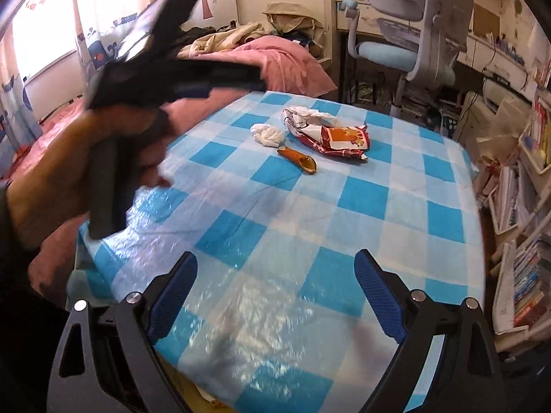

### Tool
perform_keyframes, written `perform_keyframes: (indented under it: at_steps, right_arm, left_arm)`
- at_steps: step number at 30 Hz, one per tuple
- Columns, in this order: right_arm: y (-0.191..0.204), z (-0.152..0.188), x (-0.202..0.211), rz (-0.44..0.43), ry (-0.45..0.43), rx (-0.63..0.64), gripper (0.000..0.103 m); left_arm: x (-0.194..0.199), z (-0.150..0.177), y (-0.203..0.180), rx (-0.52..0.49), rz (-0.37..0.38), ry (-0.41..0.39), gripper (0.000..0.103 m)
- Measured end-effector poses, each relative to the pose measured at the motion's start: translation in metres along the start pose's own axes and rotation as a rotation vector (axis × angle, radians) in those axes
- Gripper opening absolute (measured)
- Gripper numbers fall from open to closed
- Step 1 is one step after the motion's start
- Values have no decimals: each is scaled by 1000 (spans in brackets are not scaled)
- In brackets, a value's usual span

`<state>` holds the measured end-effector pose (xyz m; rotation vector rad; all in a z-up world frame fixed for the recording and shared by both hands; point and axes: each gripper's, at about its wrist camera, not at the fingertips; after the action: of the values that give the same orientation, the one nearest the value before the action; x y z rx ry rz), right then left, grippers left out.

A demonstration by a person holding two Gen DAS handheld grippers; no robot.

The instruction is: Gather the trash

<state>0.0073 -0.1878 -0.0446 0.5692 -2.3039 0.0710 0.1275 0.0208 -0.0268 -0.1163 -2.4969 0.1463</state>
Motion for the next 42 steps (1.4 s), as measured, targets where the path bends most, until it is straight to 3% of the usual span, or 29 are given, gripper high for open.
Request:
perform_keyframes:
  at_steps: [4, 9, 11, 13, 15, 19, 25, 27, 29, 31, 33, 34, 37, 39, 42]
  right_arm:
    - [-3, -3, -9, -21, 21, -8, 89]
    - [-10, -2, -18, -35, 54, -26, 89]
    - [-11, -2, -18, -42, 58, -30, 89]
    - [-11, -3, -17, -49, 55, -31, 89]
    - [-10, -4, -17, -53, 54, -27, 89]
    - [-11, -5, -14, -47, 43, -29, 89]
    - [-19, -2, -11, -17, 39, -43, 89]
    - [-18, -1, -12, -18, 49, -44, 89]
    - [-15, -1, -12, -24, 50, -37, 89]
    - [-10, -2, -10, -39, 45, -26, 89]
    - [-4, -2, -9, -54, 40, -7, 89]
    - [-1, -2, -9, -63, 38, 5, 89]
    - [6, 1, -13, -91, 47, 20, 89]
    - [8, 2, -16, -110, 53, 16, 79]
    - [12, 1, -20, -124, 53, 14, 74]
  left_arm:
    - [-61, -29, -13, -52, 11, 53, 87]
    - [-136, -36, -31, -118, -1, 163, 86]
    - [-155, -31, -32, -109, 16, 214, 76]
    - [-171, -21, -34, -117, 58, 295, 57]
    - [-167, -12, -46, -212, 68, 280, 51]
    - [-145, 8, -60, -291, 150, 301, 37]
    - [-85, 48, -69, -347, 196, 353, 35]
    - [-65, 54, -58, -298, 197, 392, 36]
    - [-43, 50, -38, -190, 206, 376, 39]
    - [-18, 45, -13, -50, 162, 331, 65]
    - [7, 46, 15, 98, 113, 275, 70]
    - [12, 47, 23, 125, 99, 277, 70]
    - [21, 55, 31, 89, 28, 265, 70]
    - [20, 58, 35, 46, -13, 261, 70]
    - [18, 55, 43, 62, -39, 243, 70]
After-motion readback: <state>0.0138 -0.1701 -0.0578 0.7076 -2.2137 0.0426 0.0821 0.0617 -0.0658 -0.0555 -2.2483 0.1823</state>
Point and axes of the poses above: each gripper's, at about its wrist camera, not at the fingertips, and x roughly against the way its jaws point, y to its left, z to its underside, and after that the axes turned 4 degrees about -y, right-handed
